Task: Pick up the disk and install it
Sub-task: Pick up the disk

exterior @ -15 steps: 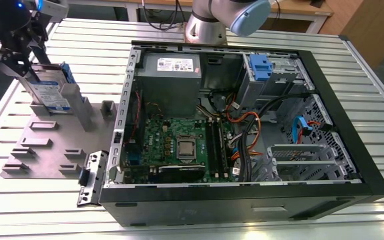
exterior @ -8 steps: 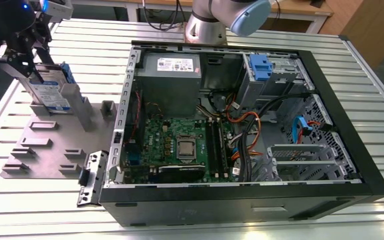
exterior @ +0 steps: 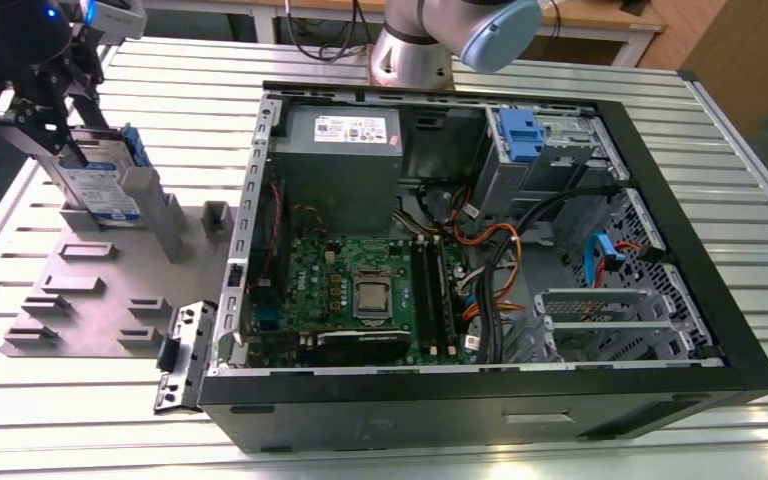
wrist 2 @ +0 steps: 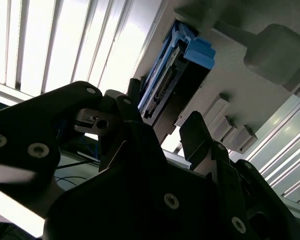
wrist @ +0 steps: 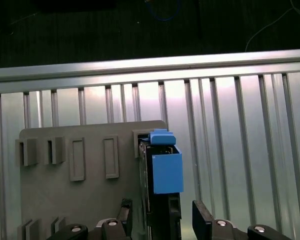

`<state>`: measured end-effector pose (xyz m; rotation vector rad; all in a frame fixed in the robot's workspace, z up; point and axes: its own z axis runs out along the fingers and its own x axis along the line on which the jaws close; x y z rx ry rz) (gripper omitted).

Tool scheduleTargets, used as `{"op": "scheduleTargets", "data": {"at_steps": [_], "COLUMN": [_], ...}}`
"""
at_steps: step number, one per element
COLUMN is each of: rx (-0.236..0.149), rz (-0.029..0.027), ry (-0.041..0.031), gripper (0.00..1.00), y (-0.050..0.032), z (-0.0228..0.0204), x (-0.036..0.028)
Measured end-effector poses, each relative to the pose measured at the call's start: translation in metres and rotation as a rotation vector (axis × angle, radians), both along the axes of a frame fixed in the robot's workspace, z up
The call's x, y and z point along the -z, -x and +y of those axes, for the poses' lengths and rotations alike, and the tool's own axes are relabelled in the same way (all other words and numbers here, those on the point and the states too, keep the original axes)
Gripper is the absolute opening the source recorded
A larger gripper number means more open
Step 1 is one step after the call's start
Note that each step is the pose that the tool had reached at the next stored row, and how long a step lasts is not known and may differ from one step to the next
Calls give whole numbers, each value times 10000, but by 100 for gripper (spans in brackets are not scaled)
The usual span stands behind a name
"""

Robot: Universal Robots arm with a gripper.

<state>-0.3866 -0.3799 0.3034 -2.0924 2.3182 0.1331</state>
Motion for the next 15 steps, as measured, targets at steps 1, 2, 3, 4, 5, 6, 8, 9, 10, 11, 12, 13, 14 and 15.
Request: {"op": "scheduleTargets", "data": {"at_steps": [1, 2, 3, 4, 5, 6, 8, 9, 10, 11, 12, 13, 14, 15], "rx": [0, 0, 0, 0, 0, 0, 1, 0, 0, 0, -1, -2, -9, -22], "rz": [0, 0, 0, 0, 0, -1, 2, 3, 1, 0, -6, -38, -112, -194], "ry": [0, 0, 0, 0, 0, 0, 4, 5, 4, 3, 2, 2, 4, 4], "gripper": [59, 57, 57, 51, 51, 51, 51, 51, 51, 51, 51, 51, 51, 51], "y": [0, -1, -1, -1, -2, -3, -3, -3, -3, -3, -2, 3, 8, 12], "z": [0, 0, 0, 0, 0, 0, 0, 0, 0, 0, 0, 0, 0, 0], "x": [0, 0, 0, 0, 0, 0, -5, -20, -33, -40, -39, -39, -38, -37]}}
